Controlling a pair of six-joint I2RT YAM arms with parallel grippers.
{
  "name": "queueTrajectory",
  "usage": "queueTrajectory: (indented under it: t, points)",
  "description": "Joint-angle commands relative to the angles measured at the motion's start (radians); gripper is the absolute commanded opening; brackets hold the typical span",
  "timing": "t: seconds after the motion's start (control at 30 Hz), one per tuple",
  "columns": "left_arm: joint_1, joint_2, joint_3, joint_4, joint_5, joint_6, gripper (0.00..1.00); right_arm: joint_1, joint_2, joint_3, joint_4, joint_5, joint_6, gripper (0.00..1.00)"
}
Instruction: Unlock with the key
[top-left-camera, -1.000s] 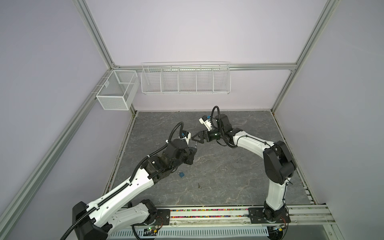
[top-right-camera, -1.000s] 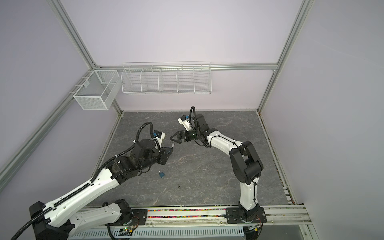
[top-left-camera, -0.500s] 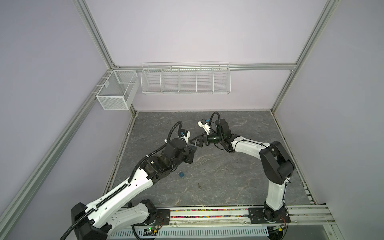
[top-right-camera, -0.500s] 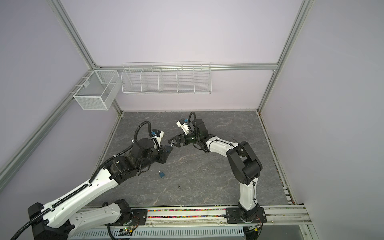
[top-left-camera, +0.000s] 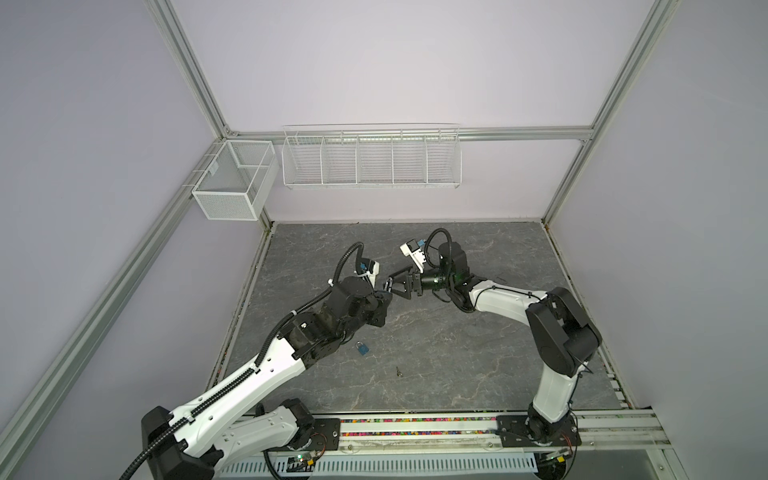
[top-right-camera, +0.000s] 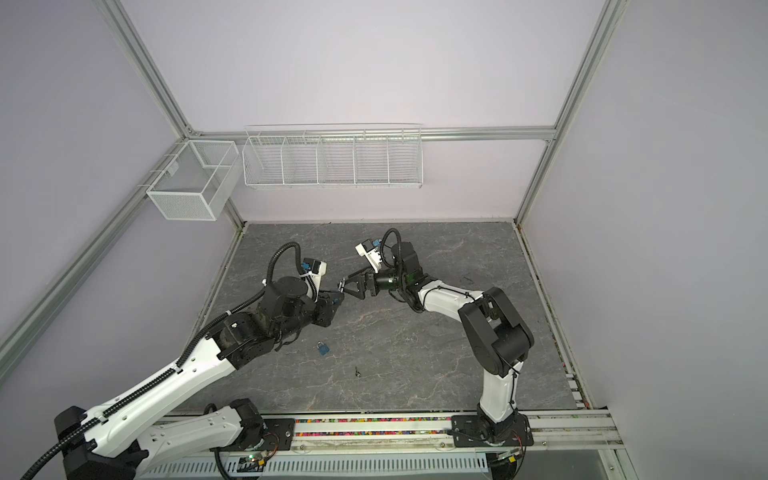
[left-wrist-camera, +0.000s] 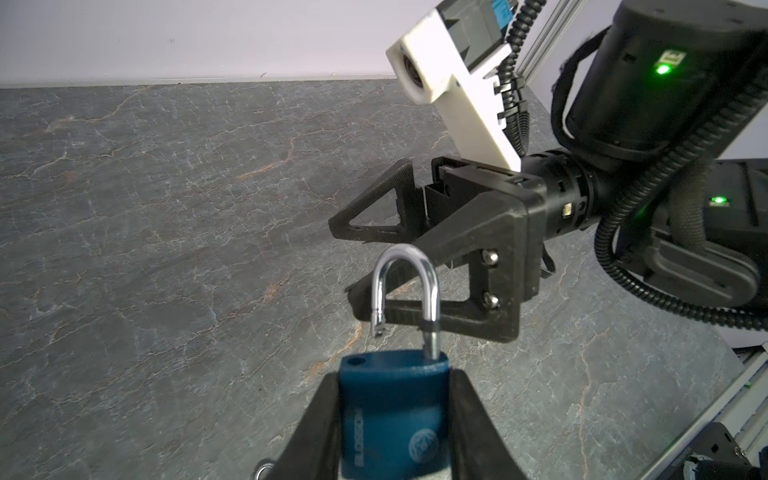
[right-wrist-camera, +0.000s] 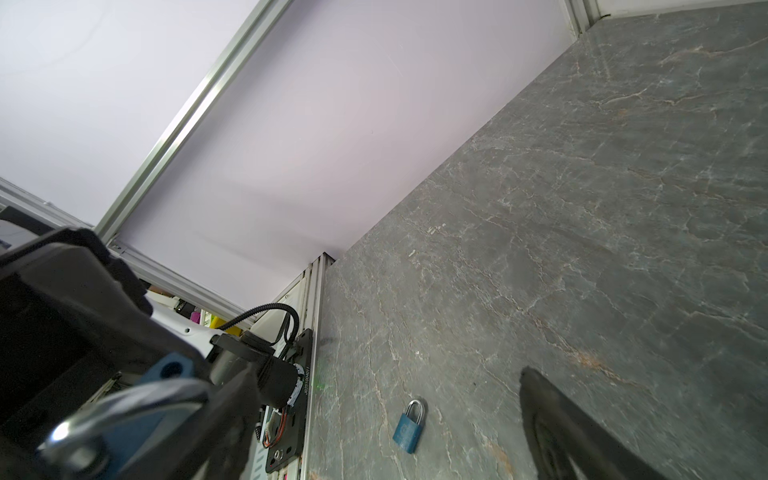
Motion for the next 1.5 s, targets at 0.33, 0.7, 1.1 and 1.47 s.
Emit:
queueTrajectory:
  t: [0.33,0.7,1.1,1.47]
  points:
    - [0.001,-0.034,0.040,0.021,-0.020,0.003,0.00,-0.044,-0.136,-0.077,-0.001,0.013,0.024,0.99]
    - [0.001,-0.012,-0.001,0.064,-0.087,0.050,0.00,0.076,-0.182,0.320,-1.002,0.463,-0.231,0.96]
    - [0.000,-0.009,-0.030,0.092,-0.091,0.064,0.00,0.103,-0.013,0.623,-1.294,0.604,-0.357,0.96]
    - [0.001,0.018,-0.044,0.088,-0.083,0.066,0.00,0.088,0.055,0.707,-1.382,0.646,-0.412,0.95]
